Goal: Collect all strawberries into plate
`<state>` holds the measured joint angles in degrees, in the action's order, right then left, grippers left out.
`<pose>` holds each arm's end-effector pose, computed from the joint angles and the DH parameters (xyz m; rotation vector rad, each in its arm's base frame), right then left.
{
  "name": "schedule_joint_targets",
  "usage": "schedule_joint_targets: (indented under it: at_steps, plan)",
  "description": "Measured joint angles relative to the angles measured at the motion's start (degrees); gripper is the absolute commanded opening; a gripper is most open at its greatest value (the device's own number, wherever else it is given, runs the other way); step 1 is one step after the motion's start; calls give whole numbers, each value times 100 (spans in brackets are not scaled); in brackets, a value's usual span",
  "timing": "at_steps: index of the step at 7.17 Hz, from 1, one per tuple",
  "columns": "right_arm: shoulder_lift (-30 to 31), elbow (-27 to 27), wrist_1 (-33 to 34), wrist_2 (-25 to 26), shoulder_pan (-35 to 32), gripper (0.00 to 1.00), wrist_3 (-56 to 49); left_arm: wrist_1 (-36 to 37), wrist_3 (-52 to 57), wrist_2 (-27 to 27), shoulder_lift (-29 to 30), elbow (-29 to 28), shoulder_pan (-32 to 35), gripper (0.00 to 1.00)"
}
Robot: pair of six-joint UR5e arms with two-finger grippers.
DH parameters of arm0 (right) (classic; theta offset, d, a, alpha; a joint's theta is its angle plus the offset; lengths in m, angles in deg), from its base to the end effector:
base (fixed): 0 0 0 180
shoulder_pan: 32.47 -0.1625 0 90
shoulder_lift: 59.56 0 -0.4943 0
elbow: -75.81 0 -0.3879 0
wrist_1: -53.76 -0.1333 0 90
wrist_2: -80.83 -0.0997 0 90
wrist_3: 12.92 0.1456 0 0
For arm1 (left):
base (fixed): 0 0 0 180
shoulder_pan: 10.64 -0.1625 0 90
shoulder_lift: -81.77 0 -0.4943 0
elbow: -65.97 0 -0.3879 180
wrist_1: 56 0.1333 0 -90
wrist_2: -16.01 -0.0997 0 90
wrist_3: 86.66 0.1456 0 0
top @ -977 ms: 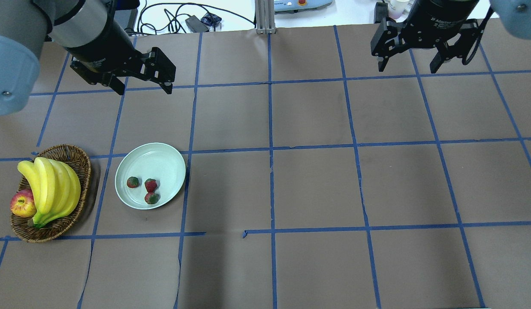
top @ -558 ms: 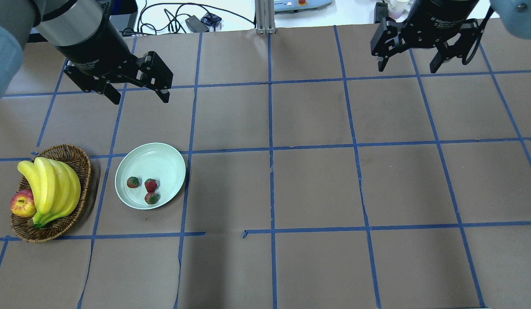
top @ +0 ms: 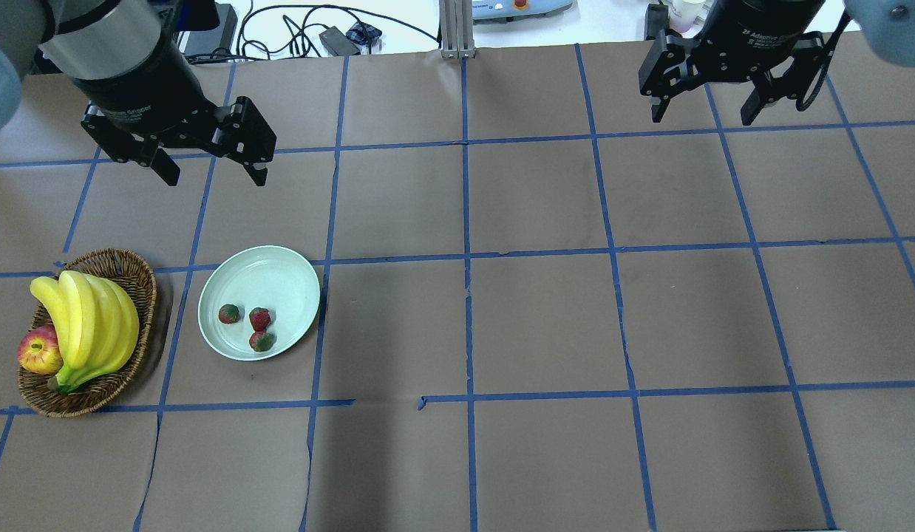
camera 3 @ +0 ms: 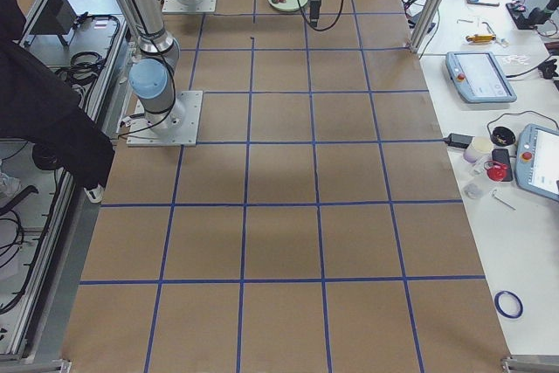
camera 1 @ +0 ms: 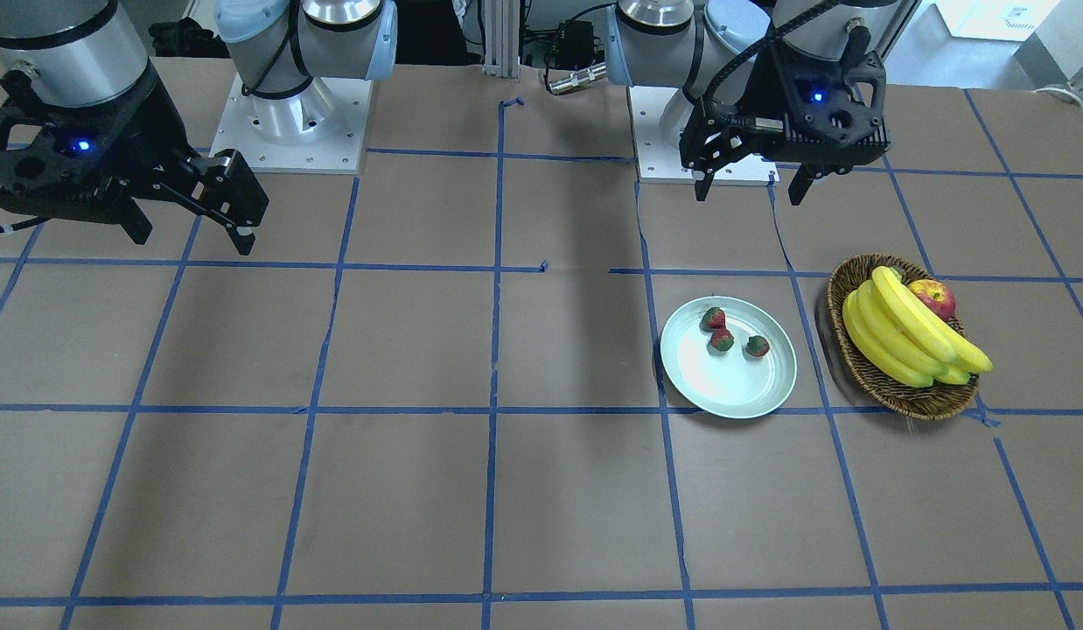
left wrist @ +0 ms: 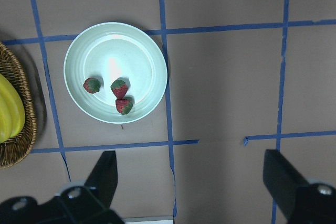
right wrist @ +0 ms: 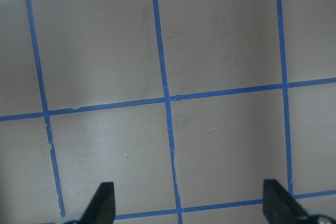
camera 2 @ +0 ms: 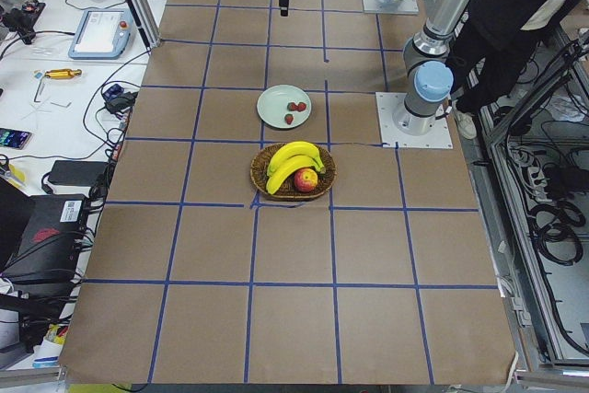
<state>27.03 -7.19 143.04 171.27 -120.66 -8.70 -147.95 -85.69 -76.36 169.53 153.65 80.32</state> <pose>0.1156 -0.5273 0.5398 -0.1651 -3.1296 0.0787 -0.1352 -0.4714 0.5465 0.0507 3.0990 -0.0706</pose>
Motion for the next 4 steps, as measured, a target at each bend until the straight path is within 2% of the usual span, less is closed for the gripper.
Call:
schedule_joint_targets:
  at_steps: [2, 4]
  plan:
    - [-1, 8, -6, -3, 2, 100, 0, 421, 26, -84, 0, 108, 2, 100]
    - [-6, 31, -1, -5, -3, 100, 0, 507, 53, -41, -9, 138, 1, 100]
